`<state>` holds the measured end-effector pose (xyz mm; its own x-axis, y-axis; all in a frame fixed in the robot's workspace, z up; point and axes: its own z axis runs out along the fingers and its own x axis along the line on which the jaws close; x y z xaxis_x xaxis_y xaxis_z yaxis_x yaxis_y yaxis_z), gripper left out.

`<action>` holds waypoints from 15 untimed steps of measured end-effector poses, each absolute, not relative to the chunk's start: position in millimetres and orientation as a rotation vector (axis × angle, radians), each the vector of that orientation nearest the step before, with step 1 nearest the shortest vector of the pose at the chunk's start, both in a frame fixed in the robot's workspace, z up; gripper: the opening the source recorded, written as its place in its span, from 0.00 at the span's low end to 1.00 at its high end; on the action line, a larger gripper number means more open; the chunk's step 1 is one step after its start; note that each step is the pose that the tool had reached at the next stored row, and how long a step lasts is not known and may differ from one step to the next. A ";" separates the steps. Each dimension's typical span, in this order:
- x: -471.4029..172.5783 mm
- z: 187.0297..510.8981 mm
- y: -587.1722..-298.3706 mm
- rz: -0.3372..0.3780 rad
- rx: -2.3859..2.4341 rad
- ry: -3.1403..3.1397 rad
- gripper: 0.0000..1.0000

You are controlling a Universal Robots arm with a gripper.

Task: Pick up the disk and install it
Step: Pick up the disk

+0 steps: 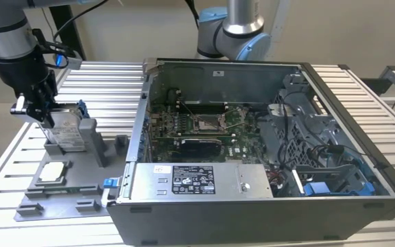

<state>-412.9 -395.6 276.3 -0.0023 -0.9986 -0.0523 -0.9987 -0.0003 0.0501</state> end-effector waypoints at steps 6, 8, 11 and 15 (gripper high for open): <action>-412.9 274.3 -395.6 0.113 -2.217 2.220 0.00; -412.9 274.2 -395.6 0.113 -2.217 2.219 0.00; -412.9 274.1 -395.6 0.113 -2.217 2.220 0.00; -412.9 274.0 -395.5 0.088 -2.228 2.232 0.00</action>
